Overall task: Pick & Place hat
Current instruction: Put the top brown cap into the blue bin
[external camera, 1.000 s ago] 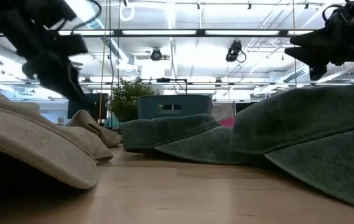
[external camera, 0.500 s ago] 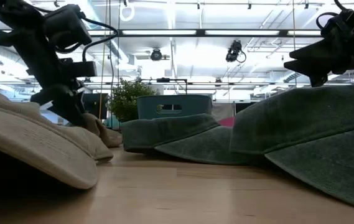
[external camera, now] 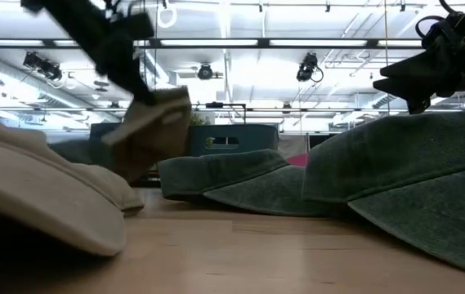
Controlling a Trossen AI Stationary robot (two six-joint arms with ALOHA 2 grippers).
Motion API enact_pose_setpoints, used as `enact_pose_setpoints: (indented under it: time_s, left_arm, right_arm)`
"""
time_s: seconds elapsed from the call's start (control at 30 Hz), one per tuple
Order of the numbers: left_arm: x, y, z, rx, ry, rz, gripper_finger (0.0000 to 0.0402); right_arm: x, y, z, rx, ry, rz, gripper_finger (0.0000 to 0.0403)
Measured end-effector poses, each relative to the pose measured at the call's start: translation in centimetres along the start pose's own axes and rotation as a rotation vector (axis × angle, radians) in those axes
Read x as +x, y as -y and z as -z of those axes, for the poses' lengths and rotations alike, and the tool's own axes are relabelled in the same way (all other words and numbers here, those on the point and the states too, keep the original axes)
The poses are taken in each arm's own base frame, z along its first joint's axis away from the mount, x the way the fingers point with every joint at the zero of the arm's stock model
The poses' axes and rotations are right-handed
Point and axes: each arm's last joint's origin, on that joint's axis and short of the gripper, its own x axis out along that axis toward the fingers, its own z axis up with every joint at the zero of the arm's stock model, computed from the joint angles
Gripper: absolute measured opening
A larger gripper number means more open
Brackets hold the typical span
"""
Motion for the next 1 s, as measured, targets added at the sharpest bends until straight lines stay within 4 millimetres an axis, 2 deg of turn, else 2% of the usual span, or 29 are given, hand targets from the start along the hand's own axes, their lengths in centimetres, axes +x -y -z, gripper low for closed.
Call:
enact_pose_setpoints:
  time_s: [0.27,0.4,0.53,0.73,0.87,1.0]
  left_arm:
    - [-4.5,-0.6,-5.5,0.105,0.141,-0.160,0.0006]
    - [-4.5,-1.5,-8.0,0.018,0.283,-0.191,0.0006]
    - [-2.7,-2.3,-9.8,-0.020,0.380,-0.172,0.0006]
    - [2.6,-3.2,-10.8,-0.089,0.407,-0.168,0.0006]
    - [6.1,-4.0,-11.0,-0.129,0.425,-0.217,0.0006]
    - [9.1,-5.1,-10.1,-0.171,0.349,-0.255,0.0006]
  right_arm:
    - [0.0,0.0,0.0,-0.012,0.001,0.000,0.0157]
    - [0.0,0.0,0.0,-0.017,0.003,-0.001,0.0157]
    - [0.0,0.0,-0.2,-0.015,0.017,-0.004,0.0157]
    - [0.0,0.0,-0.2,-0.010,0.019,-0.004,0.0157]
    - [0.0,0.0,-0.1,-0.010,0.015,-0.004,0.0157]
    - [0.0,0.0,-0.1,-0.011,0.007,-0.002,0.0157]
